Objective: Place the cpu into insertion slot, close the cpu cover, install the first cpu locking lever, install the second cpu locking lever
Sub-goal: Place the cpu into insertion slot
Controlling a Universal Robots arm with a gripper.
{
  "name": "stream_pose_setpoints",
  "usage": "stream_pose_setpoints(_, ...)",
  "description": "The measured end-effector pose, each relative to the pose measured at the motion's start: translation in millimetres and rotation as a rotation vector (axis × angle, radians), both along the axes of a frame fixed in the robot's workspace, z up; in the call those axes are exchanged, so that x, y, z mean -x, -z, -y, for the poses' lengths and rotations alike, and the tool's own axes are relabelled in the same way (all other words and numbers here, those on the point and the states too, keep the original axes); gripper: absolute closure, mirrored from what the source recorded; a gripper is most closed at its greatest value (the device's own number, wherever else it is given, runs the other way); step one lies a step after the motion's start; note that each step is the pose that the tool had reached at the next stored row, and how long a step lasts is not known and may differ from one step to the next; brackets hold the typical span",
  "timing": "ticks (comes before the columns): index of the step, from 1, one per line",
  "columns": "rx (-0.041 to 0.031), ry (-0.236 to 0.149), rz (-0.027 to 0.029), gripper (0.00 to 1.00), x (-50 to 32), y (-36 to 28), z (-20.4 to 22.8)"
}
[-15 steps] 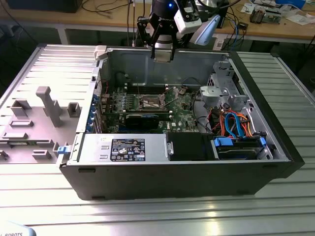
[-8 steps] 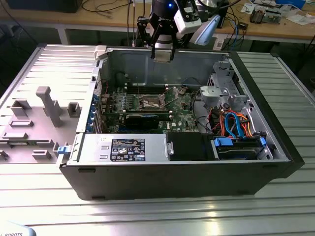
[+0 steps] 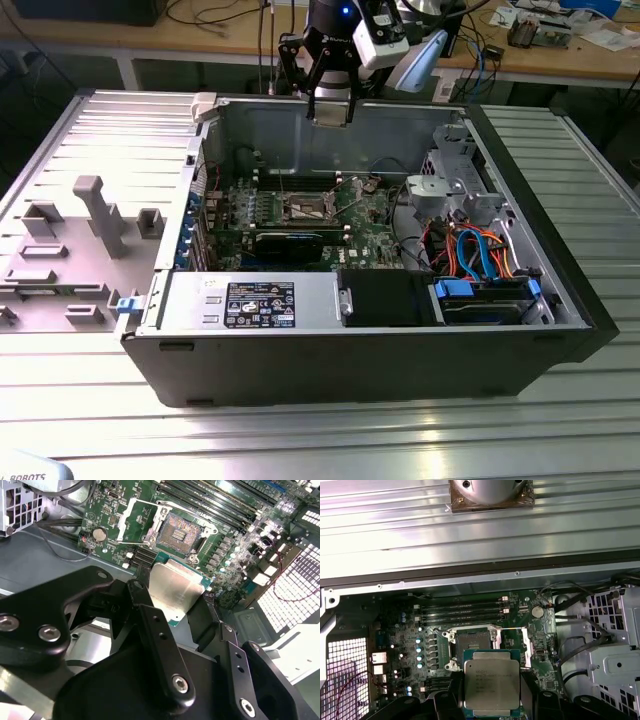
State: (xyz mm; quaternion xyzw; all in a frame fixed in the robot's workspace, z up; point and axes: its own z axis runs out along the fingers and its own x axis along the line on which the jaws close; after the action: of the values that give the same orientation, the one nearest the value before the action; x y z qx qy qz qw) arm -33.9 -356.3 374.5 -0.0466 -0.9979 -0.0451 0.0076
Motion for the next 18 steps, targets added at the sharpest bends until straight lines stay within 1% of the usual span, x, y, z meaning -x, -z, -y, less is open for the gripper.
stream_pose_setpoints(10, 0.0000, 0.011, 0.0000, 0.46, 0.0, 0.0, 0.0)
stream_pose_setpoints(13, 0.0000, 0.023, 0.0000, 0.46, 0.0, 0.0, 0.0)
stream_pose_setpoints(18, 0.0000, 0.024, 0.0000, 0.46, 0.0, 0.0, 0.0)
